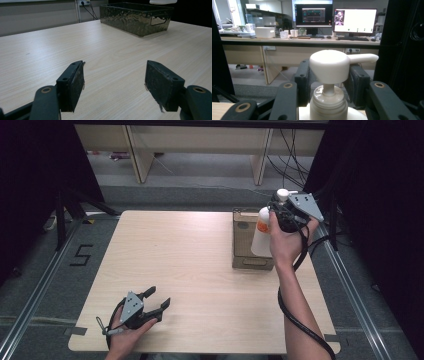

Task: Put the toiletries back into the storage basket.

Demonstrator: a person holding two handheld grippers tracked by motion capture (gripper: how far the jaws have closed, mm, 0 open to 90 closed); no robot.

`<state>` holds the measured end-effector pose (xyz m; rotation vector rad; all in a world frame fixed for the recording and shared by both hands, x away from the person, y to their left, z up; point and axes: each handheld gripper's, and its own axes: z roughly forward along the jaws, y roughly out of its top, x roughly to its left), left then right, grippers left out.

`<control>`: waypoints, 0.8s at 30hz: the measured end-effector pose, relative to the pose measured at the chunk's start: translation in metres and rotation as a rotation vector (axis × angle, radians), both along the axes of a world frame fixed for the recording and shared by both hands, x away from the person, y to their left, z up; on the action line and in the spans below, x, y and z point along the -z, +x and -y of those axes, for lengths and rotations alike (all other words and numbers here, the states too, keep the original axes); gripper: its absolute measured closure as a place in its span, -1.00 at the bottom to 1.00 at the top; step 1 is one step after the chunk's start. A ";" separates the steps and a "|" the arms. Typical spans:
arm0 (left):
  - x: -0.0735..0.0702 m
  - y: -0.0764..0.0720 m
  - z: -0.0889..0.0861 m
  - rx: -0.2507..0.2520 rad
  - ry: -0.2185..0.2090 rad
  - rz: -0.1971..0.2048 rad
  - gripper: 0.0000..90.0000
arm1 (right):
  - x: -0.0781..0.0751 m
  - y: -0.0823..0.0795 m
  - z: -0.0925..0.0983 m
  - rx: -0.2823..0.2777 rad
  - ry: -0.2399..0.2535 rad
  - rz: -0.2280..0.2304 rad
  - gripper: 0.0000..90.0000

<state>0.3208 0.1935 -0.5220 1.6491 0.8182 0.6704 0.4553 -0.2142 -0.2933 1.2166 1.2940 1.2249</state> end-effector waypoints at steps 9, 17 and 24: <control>0.000 0.000 0.000 0.000 0.001 0.000 -0.31 | 0.003 0.005 0.000 0.009 -0.002 -0.004 0.34; 0.000 0.000 0.000 0.001 0.003 -0.002 -0.31 | 0.006 0.009 -0.001 0.011 -0.004 -0.018 0.34; 0.000 0.000 0.000 0.001 0.001 -0.003 -0.31 | 0.009 0.012 -0.002 0.006 -0.003 -0.030 0.34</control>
